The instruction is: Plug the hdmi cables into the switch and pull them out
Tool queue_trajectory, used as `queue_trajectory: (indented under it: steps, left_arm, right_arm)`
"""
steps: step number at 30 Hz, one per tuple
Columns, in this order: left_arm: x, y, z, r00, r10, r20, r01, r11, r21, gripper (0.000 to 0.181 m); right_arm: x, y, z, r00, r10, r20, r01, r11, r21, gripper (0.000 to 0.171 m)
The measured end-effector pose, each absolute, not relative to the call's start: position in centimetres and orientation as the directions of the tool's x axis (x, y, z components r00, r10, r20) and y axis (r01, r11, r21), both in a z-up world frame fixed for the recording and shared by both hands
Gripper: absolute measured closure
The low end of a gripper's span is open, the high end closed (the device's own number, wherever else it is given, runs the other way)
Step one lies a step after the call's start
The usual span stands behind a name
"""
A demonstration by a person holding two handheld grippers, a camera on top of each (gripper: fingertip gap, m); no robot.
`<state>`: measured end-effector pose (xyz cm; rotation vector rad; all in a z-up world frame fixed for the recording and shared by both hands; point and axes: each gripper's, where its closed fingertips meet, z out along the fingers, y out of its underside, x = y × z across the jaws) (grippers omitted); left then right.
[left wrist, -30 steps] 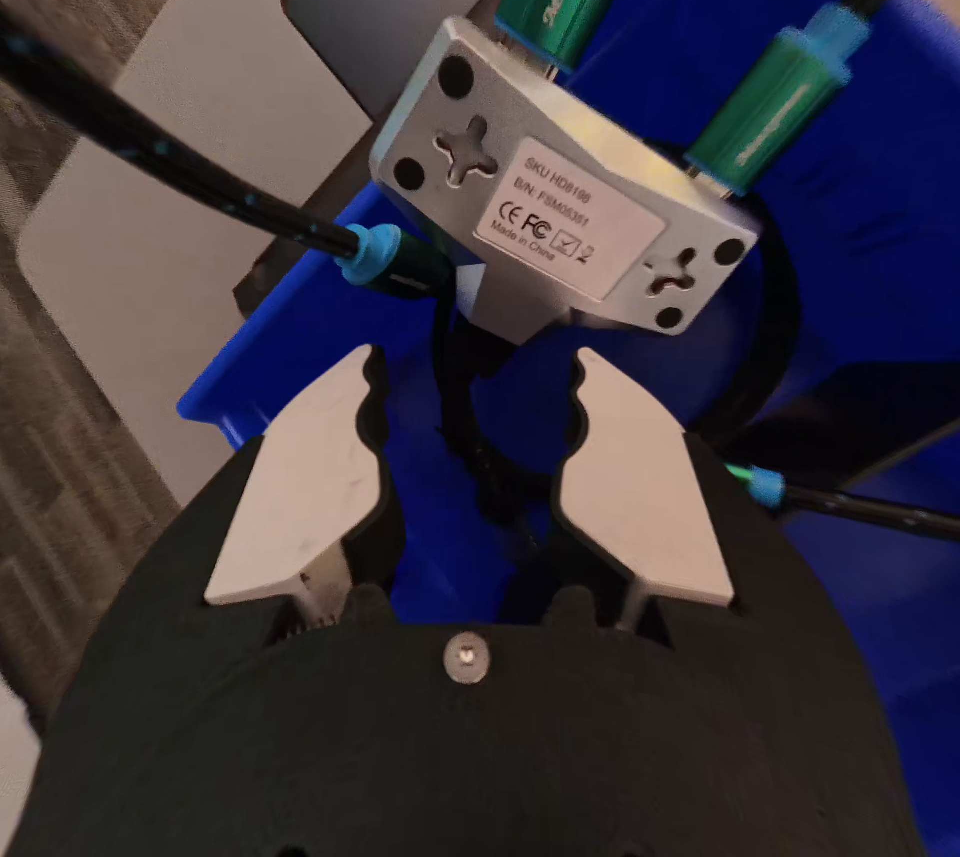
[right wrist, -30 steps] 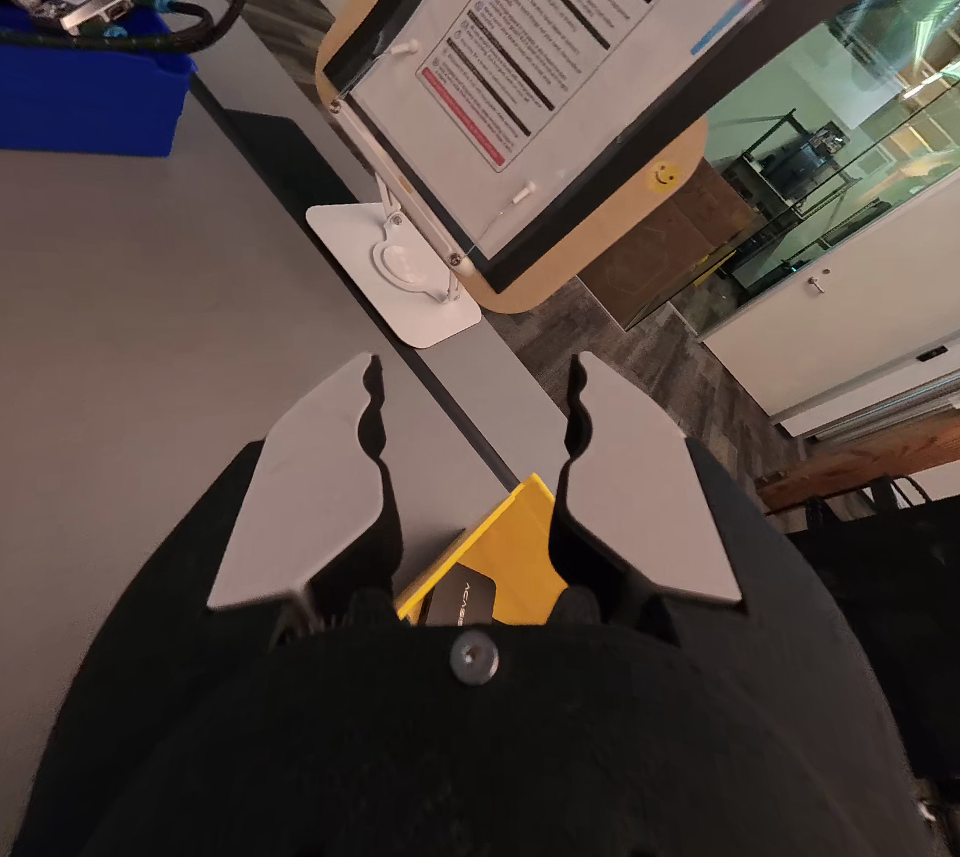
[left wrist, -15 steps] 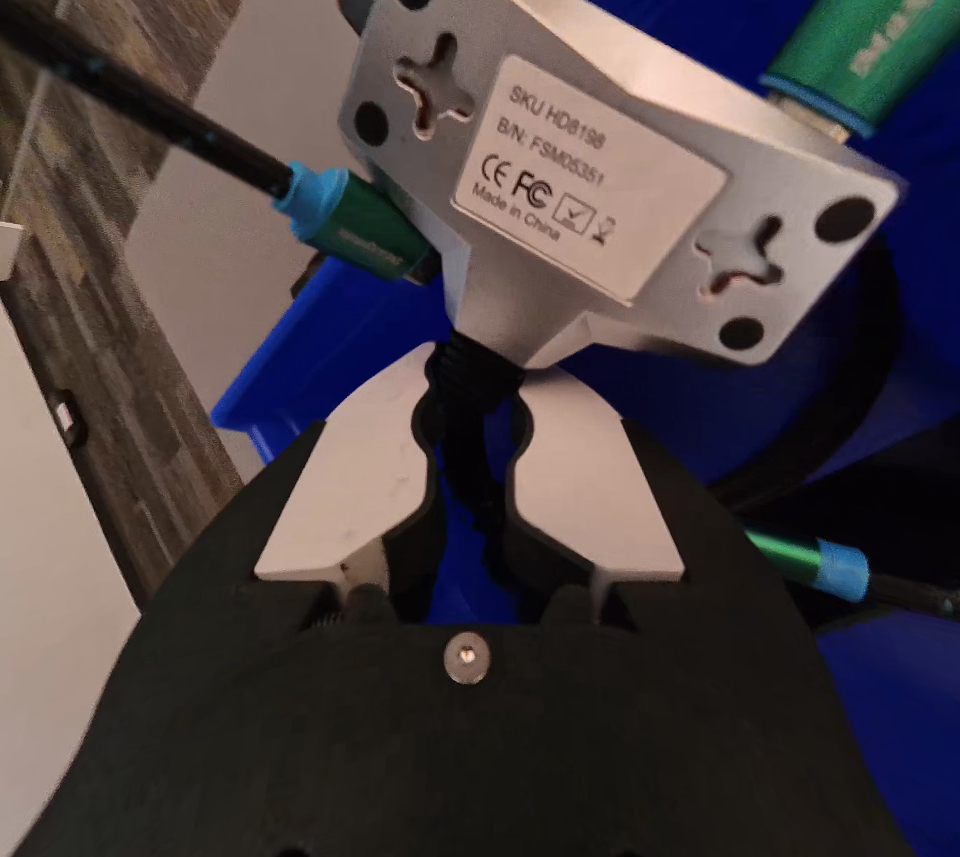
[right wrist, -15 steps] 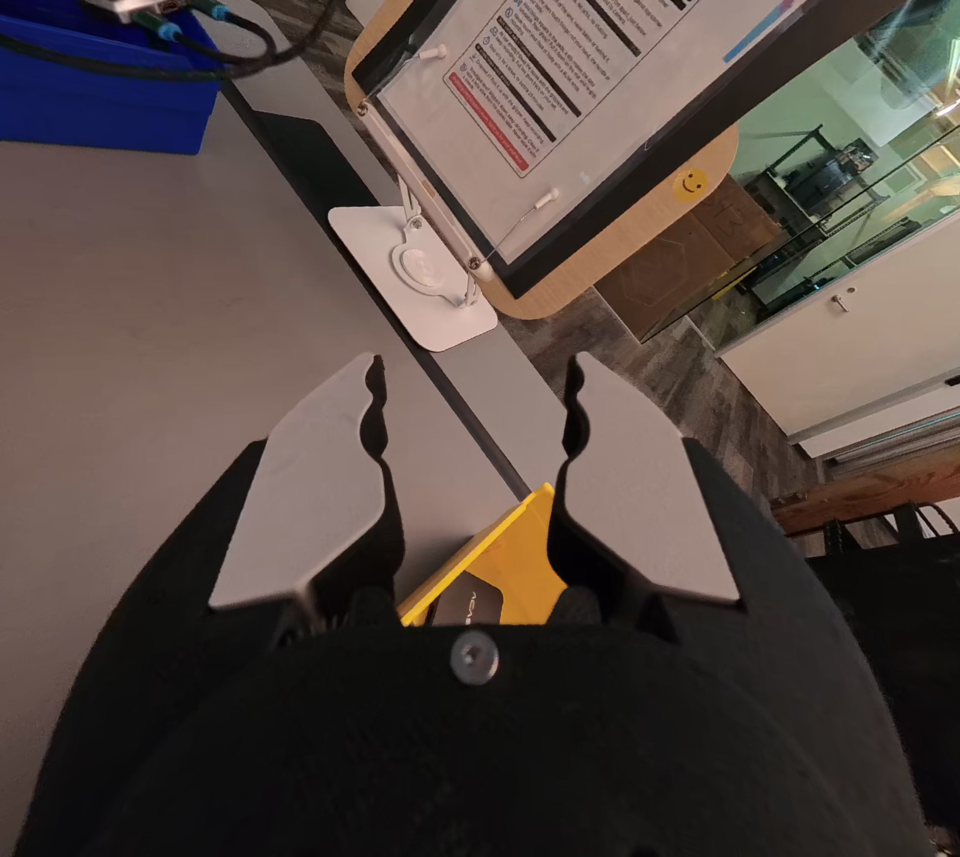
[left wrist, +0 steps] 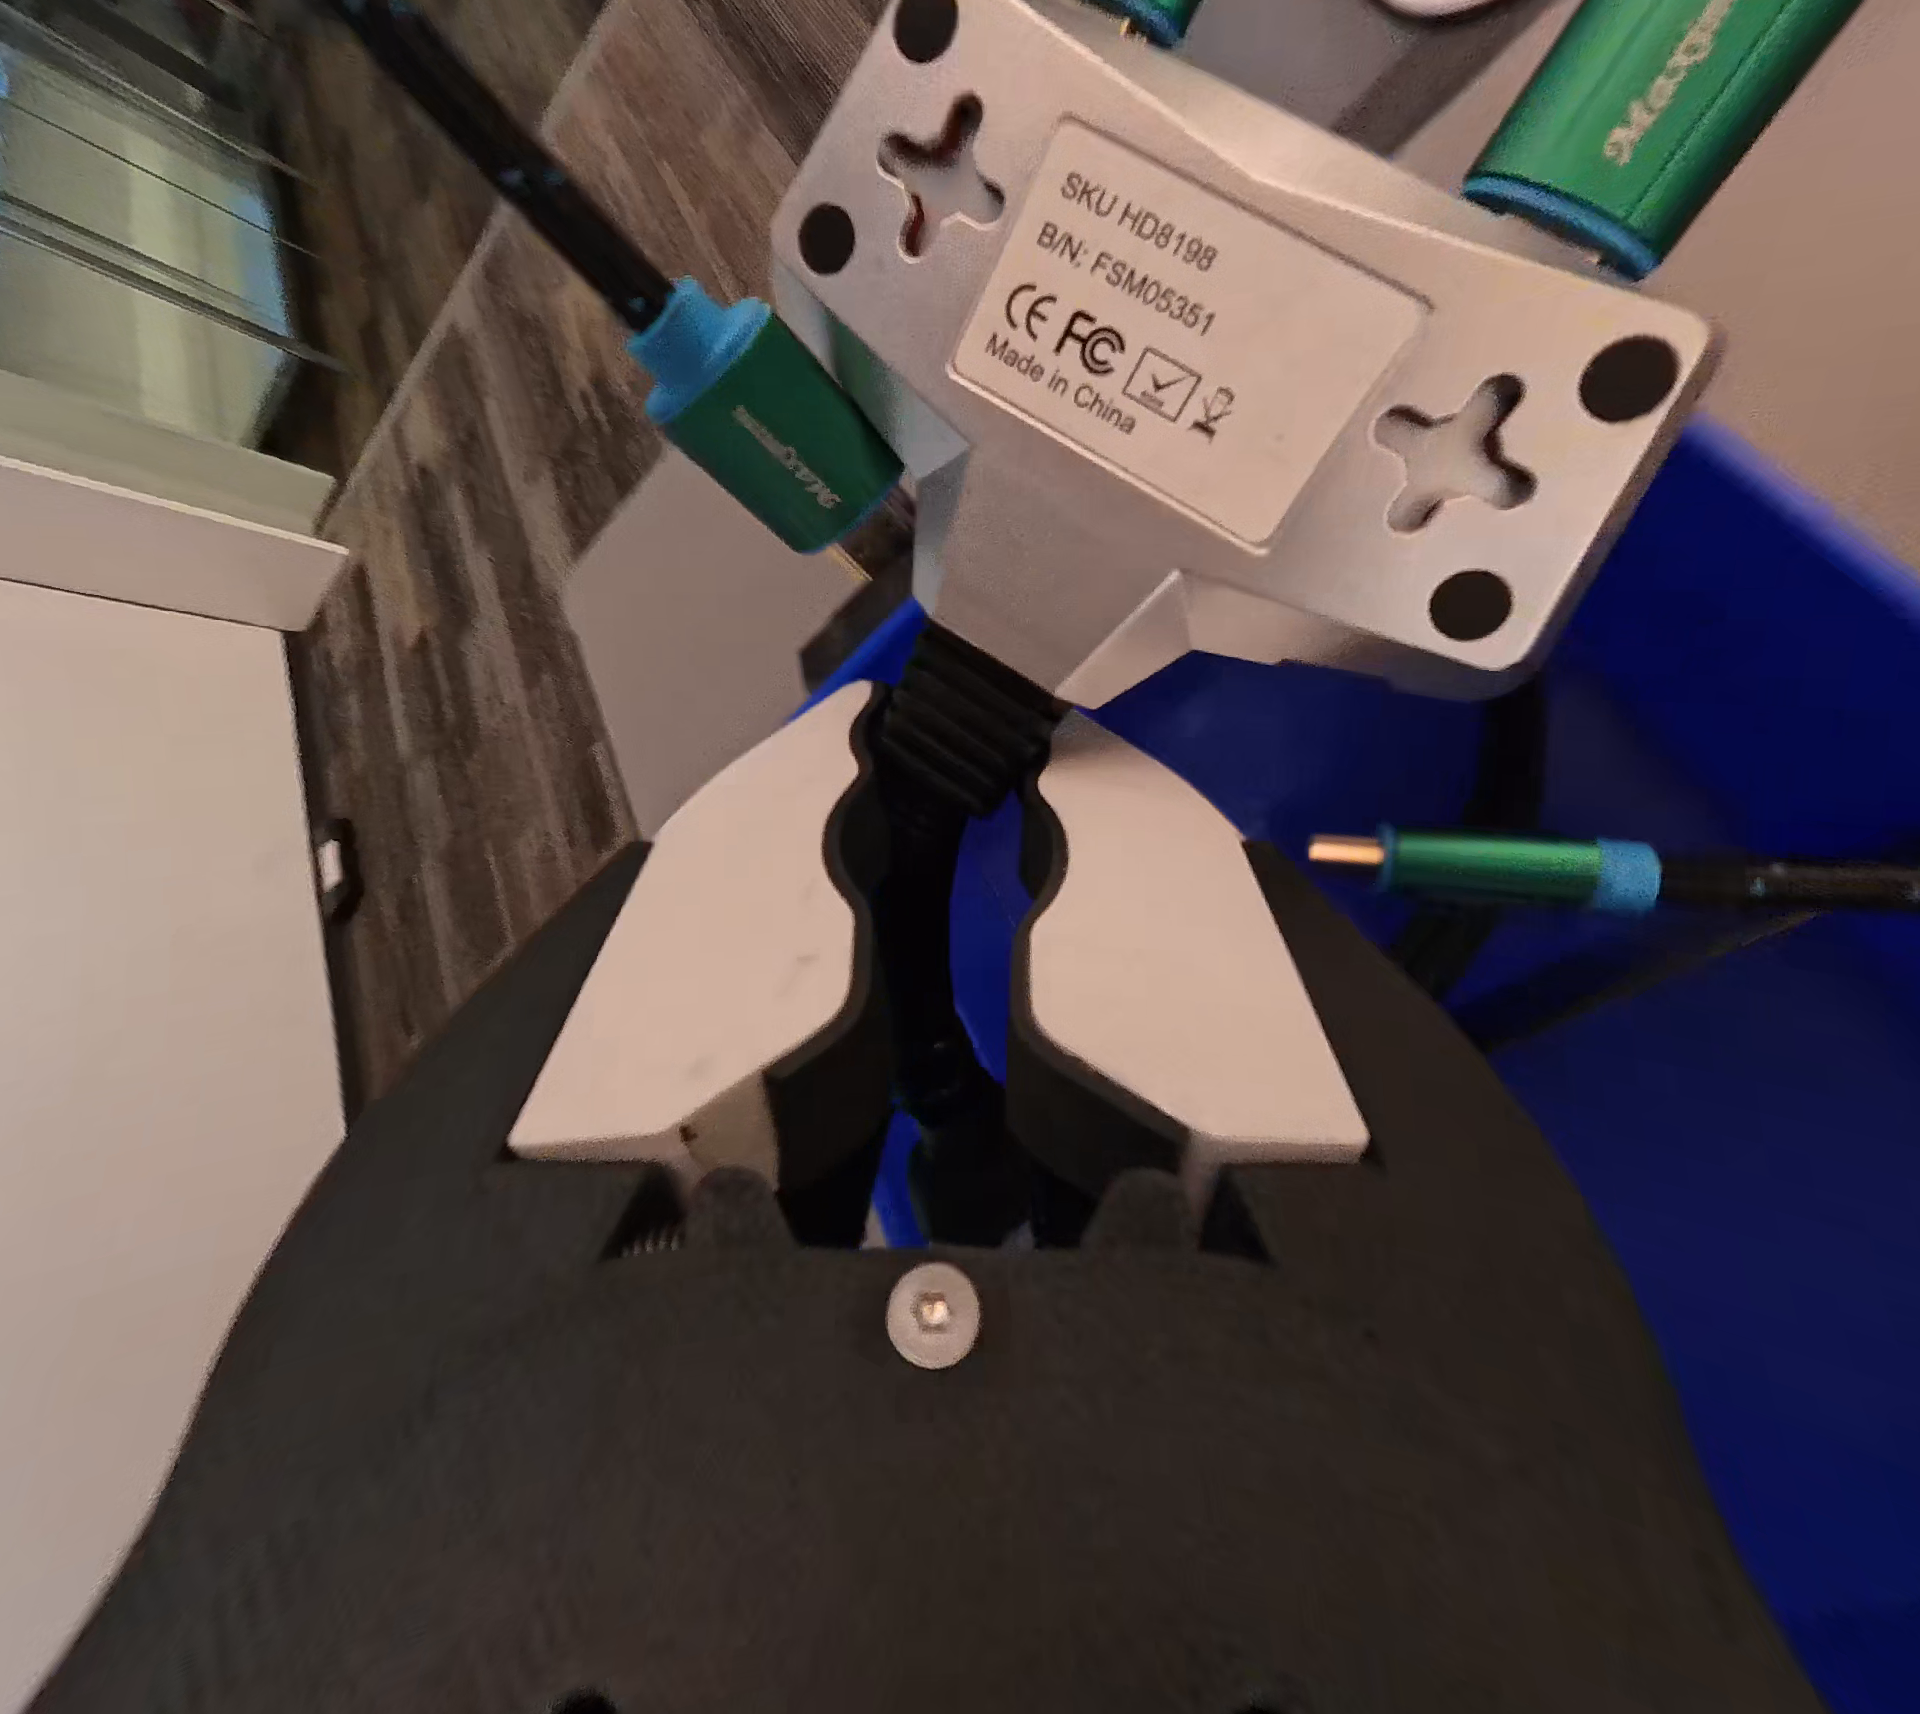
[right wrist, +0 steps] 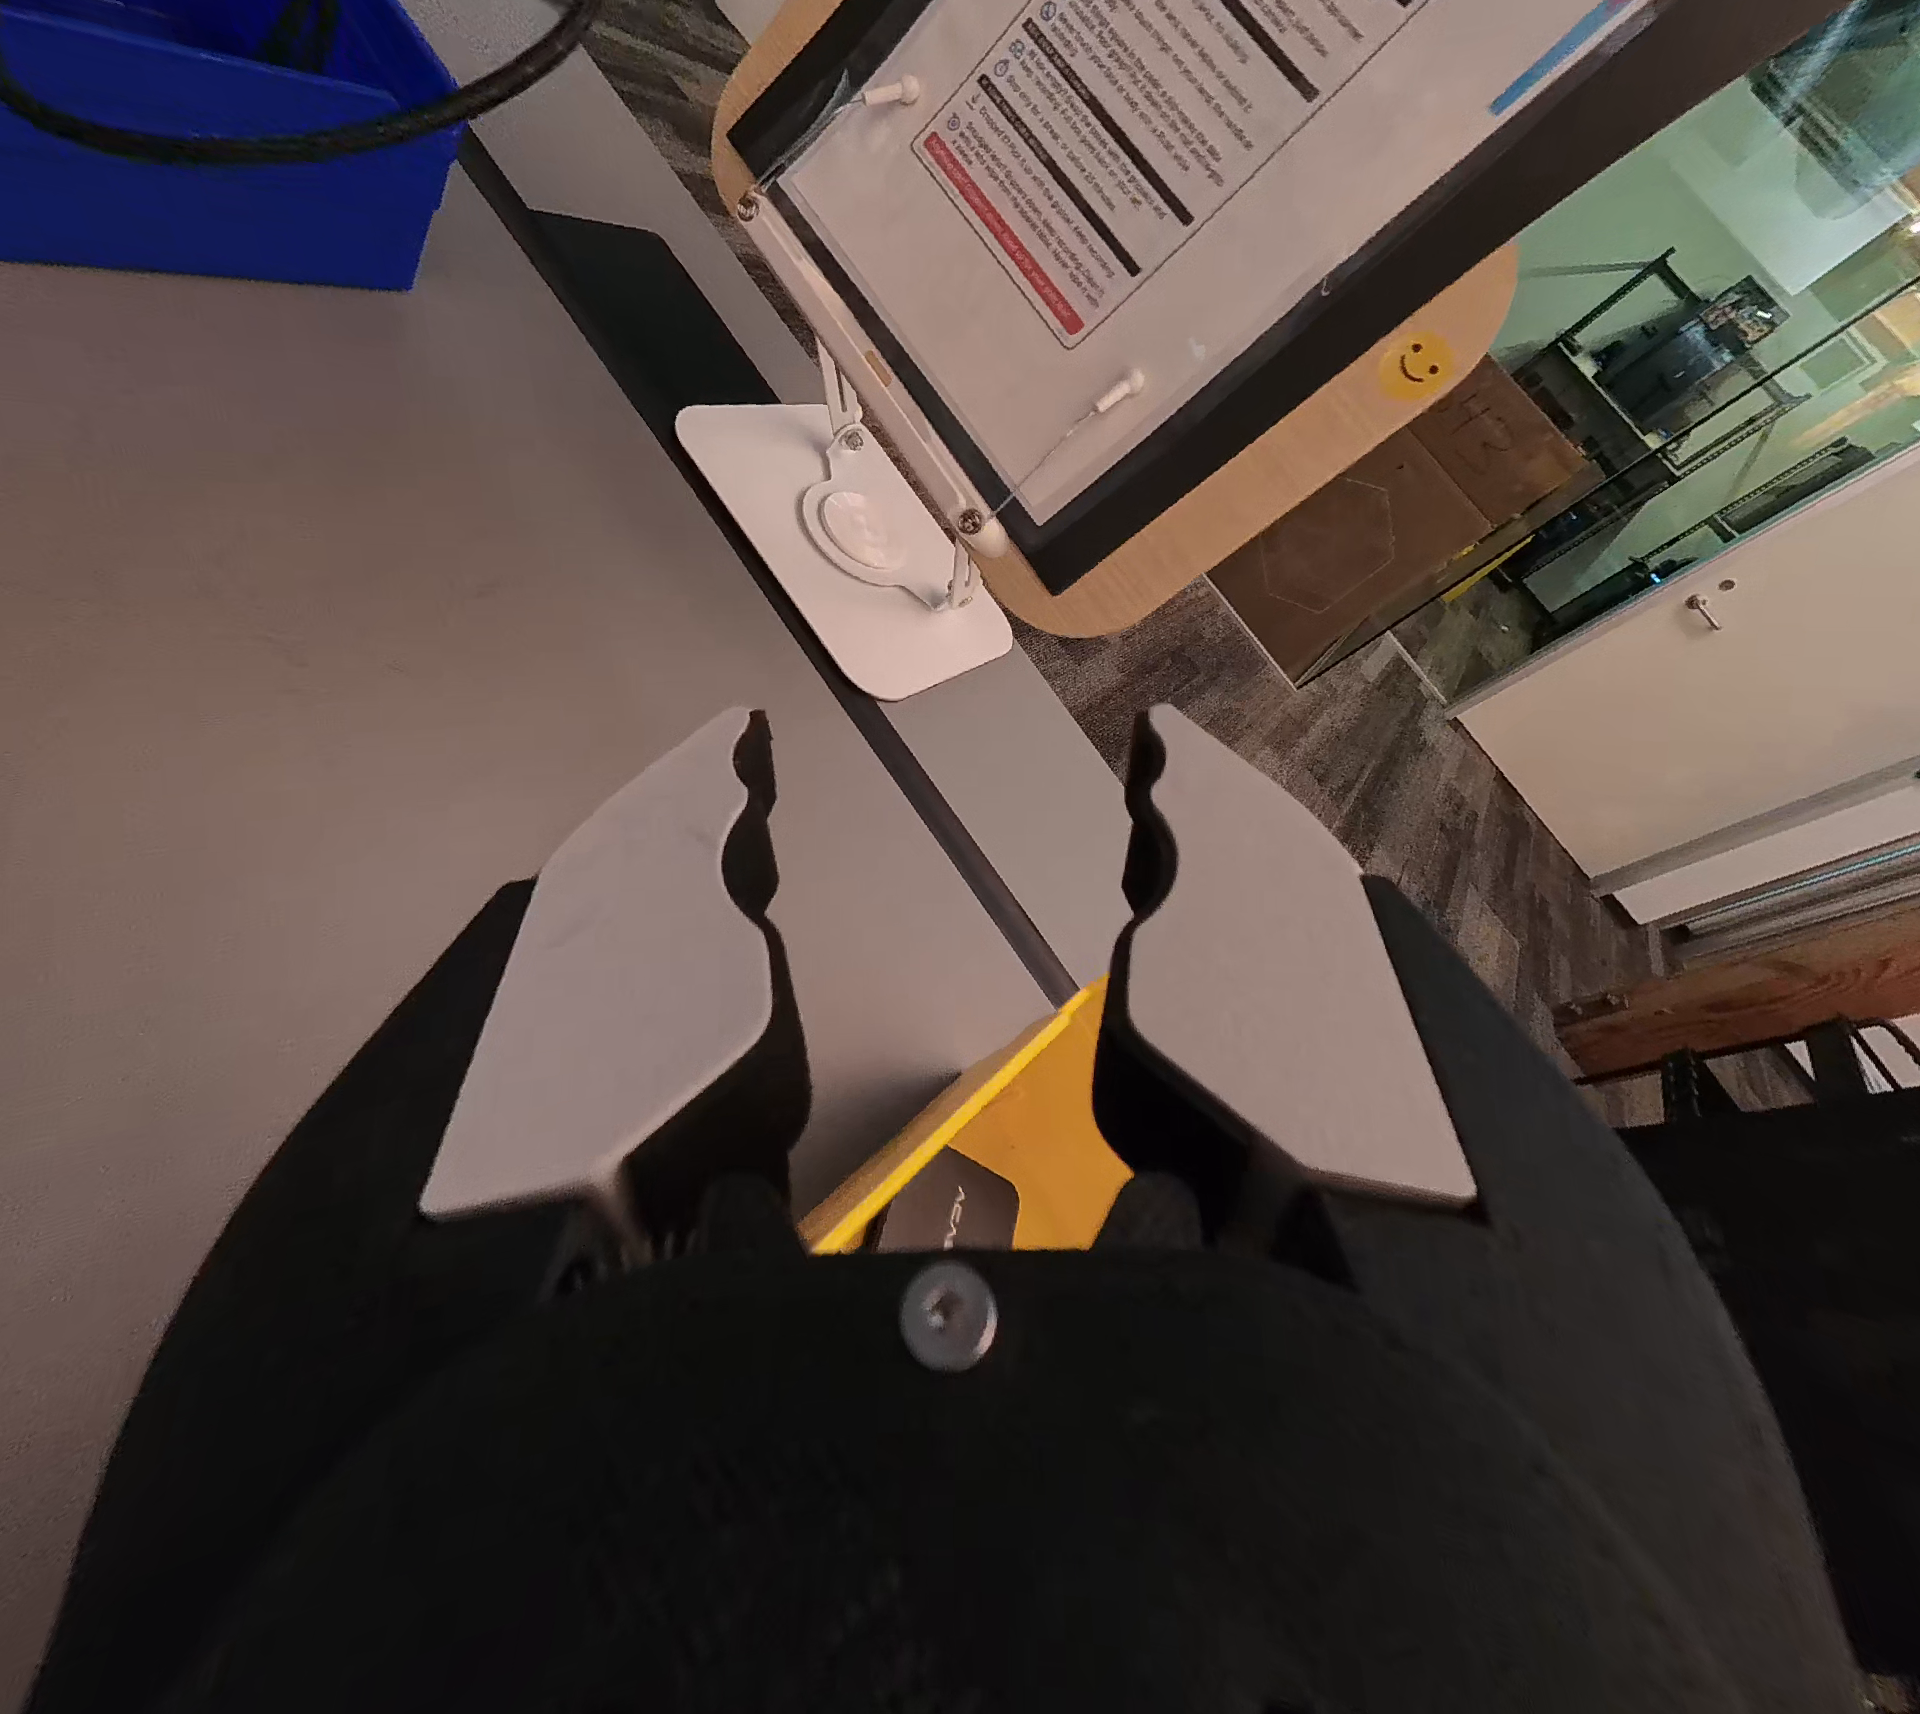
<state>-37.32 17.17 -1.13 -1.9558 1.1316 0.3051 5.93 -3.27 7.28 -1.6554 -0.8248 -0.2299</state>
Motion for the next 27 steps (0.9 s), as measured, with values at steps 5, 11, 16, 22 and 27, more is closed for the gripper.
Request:
queue_trajectory:
  steps: [5,11,16,22,27]
  left_arm:
    - [-35.9,15.3,4.7,0.603,-0.502,-0.619,-0.771,-0.168,-0.615,0.16]
    - [-30.6,11.7,10.6,0.641,-0.431,-0.635,-0.715,-0.033,-0.699,0.16]
    - [-22.9,7.9,13.6,0.674,-0.416,-0.61,-0.619,0.133,-0.774,0.16]
    - [-16.7,4.8,13.2,0.67,-0.431,-0.604,-0.559,0.243,-0.793,0.159]
    - [-13.8,3.4,11.9,0.65,-0.446,-0.616,-0.558,0.271,-0.785,0.159]
  right_arm:
    - [2.6,-3.4,7.8,0.726,0.46,0.512,0.567,0.022,-0.824,0.107]
    - [-10.1,-7.8,11.8,0.587,0.779,0.219,0.157,0.155,-0.975,0.112]
    - [-15.5,-11.4,15.1,0.472,0.881,-0.02,-0.16,0.063,-0.985,0.117]
    - [-11.6,-6.3,13.4,0.602,0.704,-0.378,-0.39,-0.155,-0.908,0.11]
    - [-8.5,-3.8,12.5,0.652,0.643,-0.402,-0.471,-0.072,-0.879,0.117]
